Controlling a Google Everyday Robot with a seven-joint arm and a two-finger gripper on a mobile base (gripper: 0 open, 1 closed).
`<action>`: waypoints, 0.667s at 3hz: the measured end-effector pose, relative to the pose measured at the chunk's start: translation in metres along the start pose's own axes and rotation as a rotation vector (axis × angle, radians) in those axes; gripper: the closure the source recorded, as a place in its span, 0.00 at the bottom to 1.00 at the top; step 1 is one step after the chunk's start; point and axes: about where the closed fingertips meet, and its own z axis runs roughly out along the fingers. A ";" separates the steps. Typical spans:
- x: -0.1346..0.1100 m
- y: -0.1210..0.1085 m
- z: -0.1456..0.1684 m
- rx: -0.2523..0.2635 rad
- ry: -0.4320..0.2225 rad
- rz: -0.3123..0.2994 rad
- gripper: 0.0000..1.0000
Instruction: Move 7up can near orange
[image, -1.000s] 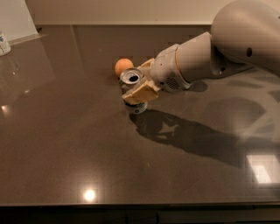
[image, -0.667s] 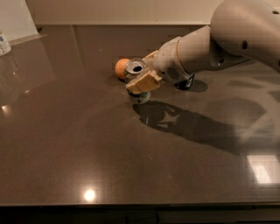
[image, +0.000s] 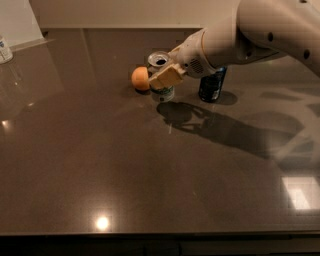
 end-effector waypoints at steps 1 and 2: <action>0.011 -0.013 0.002 0.020 0.010 0.042 1.00; 0.021 -0.020 0.007 0.025 0.007 0.079 0.82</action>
Offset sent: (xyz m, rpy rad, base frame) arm 0.0290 -0.0268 -0.0295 0.0497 0.0685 -0.1030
